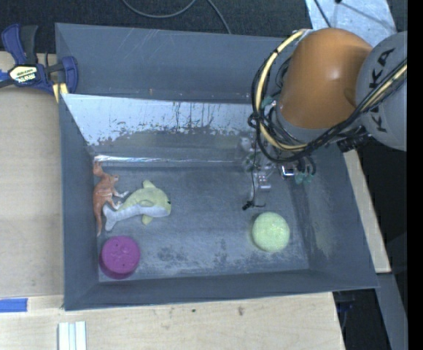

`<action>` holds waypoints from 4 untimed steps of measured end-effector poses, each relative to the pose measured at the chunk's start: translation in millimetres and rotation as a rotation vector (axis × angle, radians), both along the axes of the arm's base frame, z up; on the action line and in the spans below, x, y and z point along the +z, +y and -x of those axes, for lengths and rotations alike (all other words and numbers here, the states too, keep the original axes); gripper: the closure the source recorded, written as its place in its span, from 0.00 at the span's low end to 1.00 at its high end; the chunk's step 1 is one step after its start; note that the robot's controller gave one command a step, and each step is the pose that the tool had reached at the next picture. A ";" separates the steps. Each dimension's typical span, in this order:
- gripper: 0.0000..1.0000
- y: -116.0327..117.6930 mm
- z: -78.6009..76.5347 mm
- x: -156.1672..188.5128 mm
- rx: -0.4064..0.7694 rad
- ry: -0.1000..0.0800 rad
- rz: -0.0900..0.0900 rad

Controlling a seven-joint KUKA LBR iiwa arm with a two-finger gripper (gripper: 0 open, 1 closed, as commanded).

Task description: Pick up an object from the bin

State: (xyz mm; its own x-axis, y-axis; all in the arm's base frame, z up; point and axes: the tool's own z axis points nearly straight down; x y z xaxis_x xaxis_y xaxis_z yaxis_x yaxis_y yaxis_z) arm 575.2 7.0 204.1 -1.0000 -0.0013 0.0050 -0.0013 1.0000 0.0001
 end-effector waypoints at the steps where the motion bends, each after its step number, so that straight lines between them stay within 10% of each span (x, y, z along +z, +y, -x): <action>1: 0.00 0.0 -1.6 4.9 0.000 -0.009 0.000; 3: 0.00 -70.3 -5.0 -62.1 -0.020 0.000 -0.001; 4: 0.00 -85.3 19.9 -67.1 -0.007 -0.011 0.001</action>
Offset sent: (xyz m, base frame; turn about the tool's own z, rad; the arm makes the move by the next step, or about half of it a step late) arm -0.0151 -0.0886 -0.1341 -0.0699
